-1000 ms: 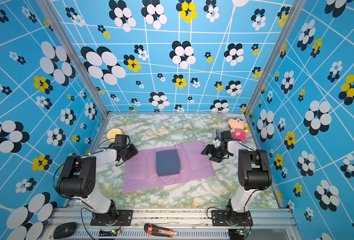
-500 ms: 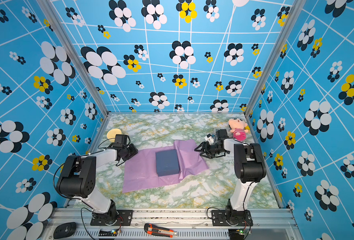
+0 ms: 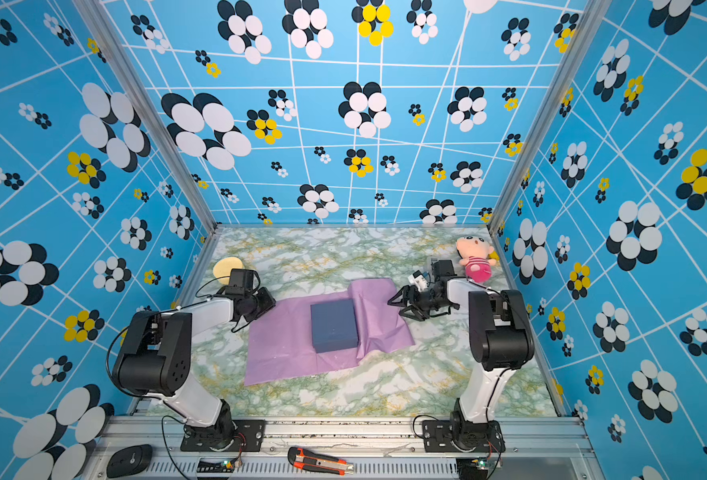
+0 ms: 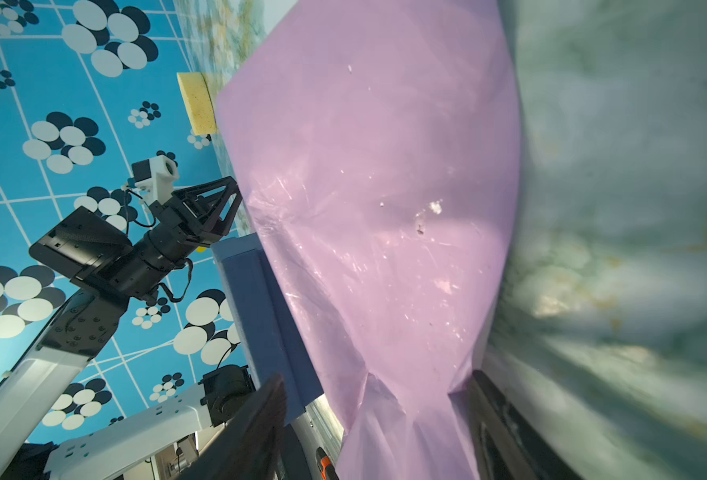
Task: Wrap the gift box in paper
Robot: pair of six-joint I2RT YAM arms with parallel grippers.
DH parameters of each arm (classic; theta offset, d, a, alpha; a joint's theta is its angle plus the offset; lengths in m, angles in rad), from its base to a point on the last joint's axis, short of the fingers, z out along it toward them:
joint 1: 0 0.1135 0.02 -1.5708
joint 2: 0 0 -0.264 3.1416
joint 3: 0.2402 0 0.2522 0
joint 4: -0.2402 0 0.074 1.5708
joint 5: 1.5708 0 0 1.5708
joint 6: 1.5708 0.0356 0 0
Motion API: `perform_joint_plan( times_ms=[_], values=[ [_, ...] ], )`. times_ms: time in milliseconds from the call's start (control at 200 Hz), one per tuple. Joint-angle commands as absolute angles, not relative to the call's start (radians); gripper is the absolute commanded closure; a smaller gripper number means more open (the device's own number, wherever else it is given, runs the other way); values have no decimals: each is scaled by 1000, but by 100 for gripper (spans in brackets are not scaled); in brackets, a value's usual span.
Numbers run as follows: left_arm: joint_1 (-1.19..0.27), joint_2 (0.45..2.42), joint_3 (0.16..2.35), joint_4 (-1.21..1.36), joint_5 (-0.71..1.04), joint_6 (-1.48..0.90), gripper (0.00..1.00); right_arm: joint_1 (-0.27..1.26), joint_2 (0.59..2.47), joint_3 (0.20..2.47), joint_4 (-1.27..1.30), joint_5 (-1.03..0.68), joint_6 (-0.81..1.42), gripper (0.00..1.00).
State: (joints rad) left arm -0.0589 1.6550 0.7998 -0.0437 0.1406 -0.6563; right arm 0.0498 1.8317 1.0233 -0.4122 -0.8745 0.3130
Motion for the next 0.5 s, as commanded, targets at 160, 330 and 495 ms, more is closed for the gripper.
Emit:
perform_joint_plan(
  times_ms=[160,330,495],
  values=[
    [-52,1674,776,-28,155,-640,61,54,1784,958,-422,-784,371,31],
    [-54,1672,781,-29,157,-638,61,66,1815,961,-397,-815,373,39],
    [-57,1662,785,-38,153,-632,61,74,1812,978,-354,-887,388,44]
  ],
)
